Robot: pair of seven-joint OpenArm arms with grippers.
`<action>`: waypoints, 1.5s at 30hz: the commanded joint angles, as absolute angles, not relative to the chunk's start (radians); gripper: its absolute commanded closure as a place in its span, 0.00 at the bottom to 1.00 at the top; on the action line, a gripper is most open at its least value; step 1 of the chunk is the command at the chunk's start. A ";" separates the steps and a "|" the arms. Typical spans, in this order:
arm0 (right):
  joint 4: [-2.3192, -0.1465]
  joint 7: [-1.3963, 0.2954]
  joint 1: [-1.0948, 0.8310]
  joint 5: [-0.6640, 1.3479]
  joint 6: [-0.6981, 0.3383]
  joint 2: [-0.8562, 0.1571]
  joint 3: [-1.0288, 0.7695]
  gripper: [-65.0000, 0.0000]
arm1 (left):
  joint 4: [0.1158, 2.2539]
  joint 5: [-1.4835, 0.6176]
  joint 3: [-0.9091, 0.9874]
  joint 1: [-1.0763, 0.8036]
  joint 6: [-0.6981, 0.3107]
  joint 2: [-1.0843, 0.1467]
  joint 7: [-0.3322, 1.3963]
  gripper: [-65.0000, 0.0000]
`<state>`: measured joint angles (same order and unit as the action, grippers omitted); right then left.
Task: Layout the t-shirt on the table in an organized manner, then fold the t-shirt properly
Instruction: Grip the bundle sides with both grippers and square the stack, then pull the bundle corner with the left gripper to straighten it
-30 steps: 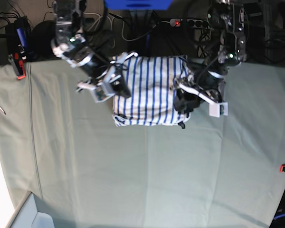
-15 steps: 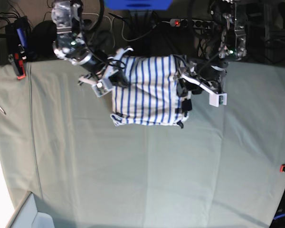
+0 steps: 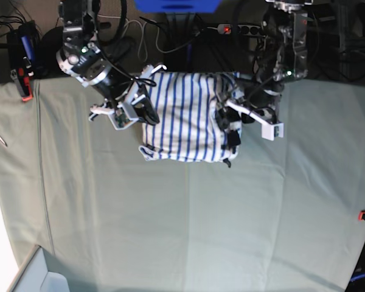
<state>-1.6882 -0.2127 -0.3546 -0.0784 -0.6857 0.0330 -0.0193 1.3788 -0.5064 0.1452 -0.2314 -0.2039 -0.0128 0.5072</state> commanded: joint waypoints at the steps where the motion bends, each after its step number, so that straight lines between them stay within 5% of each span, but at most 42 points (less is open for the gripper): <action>1: -1.707 -0.185 -0.354 -0.062 -0.698 0.035 -0.018 1.00 | 1.369 -0.507 0.140 -0.236 -0.197 -0.004 0.539 0.31; 11: -1.709 -0.185 -0.361 -0.067 -0.698 0.035 -0.019 1.00 | 1.363 -0.507 0.140 -0.231 -0.199 0.001 0.539 1.00; 18: -1.715 -0.185 -0.329 -0.064 -0.698 0.033 -0.117 1.00 | 1.342 -0.498 0.013 -0.120 -0.199 -0.067 0.533 1.00; 28: -1.744 -0.185 -0.275 -0.064 -0.698 0.035 -0.303 1.00 | 1.059 -0.495 -0.547 0.374 -0.199 -0.186 0.530 1.00; 37: -1.735 -0.185 -0.265 -0.064 -0.698 0.035 -0.392 1.00 | 0.846 -0.455 -1.009 0.656 -0.278 -0.082 0.331 1.00; 45: -1.735 -0.185 -0.271 -0.067 -0.698 0.033 -0.421 1.00 | 0.679 -0.245 -1.043 0.664 -0.289 0.061 0.280 1.00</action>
